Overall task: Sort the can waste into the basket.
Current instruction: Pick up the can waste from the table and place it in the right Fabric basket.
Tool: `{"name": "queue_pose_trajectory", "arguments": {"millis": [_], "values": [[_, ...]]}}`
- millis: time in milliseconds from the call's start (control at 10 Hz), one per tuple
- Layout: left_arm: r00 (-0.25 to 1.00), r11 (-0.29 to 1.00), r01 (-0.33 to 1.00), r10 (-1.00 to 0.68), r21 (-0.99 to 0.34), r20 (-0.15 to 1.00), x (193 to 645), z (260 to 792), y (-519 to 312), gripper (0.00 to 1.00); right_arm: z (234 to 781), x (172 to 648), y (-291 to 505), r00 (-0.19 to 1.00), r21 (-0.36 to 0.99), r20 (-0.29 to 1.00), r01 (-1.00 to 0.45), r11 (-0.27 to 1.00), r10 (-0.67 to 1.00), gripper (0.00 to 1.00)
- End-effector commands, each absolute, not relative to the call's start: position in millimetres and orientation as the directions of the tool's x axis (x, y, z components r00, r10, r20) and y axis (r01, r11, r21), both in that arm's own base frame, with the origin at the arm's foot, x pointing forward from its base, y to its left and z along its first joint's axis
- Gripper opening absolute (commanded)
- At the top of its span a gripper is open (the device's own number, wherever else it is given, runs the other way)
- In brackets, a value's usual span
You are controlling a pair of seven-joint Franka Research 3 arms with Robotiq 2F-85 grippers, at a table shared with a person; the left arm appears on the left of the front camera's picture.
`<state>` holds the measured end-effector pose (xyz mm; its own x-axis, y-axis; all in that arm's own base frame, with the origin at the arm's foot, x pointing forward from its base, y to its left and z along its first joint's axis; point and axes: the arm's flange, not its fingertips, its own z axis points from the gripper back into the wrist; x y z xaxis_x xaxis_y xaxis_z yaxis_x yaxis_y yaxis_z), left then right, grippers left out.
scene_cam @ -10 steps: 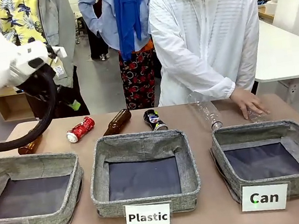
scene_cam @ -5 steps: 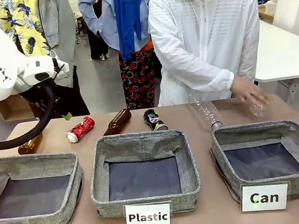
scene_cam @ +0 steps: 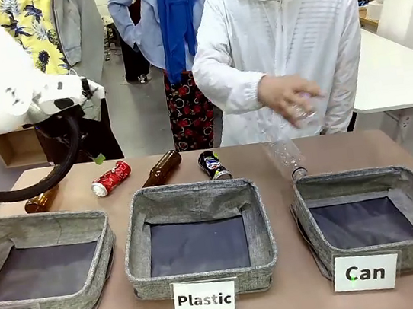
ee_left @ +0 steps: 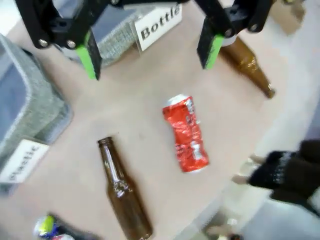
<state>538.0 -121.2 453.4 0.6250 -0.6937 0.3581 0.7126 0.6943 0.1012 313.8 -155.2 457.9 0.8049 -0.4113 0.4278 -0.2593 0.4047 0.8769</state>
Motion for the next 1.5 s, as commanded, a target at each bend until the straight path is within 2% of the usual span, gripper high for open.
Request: {"name": "queue_pose_trajectory", "arguments": {"millis": [0,200,500,700,1000,1200,1400], "values": [[0.507,0.531,0.848,-0.811,0.003,0.293,597.4,452.8,-112.2,1.00,459.0,317.7,-156.4,0.787,0.869,0.456,-0.292,0.399,-0.416,1.00],[0.431,0.422,0.902,-0.861,-0.095,0.269,605.5,453.5,-90.7,1.00,459.0,317.7,-156.4,0.787,0.869,0.456,-0.292,0.399,-0.416,1.00],[0.371,0.326,0.928,-0.784,-0.178,0.497,554.8,492.8,57.1,1.00,459.0,317.7,-156.4,0.787,0.869,0.456,-0.292,0.399,-0.416,1.00],[0.440,0.394,0.891,-0.633,-0.223,0.637,529.1,478.9,125.9,1.00,459.0,317.7,-156.4,0.787,0.869,0.456,-0.292,0.399,-0.416,1.00],[0.397,0.419,0.897,-0.617,-0.143,0.679,540.2,466.5,95.2,1.00,459.0,317.7,-156.4,0.787,0.869,0.456,-0.292,0.399,-0.416,1.00],[0.384,0.416,0.904,-0.690,-0.098,0.613,555.3,465.4,41.9,1.00,459.0,317.7,-156.4,0.787,0.869,0.456,-0.292,0.399,-0.416,1.00],[0.398,0.430,0.902,-0.783,-0.046,0.479,573.1,449.6,-28.7,1.00,459.0,317.7,-156.4,0.787,0.869,0.456,-0.292,0.399,-0.416,1.00]]}}
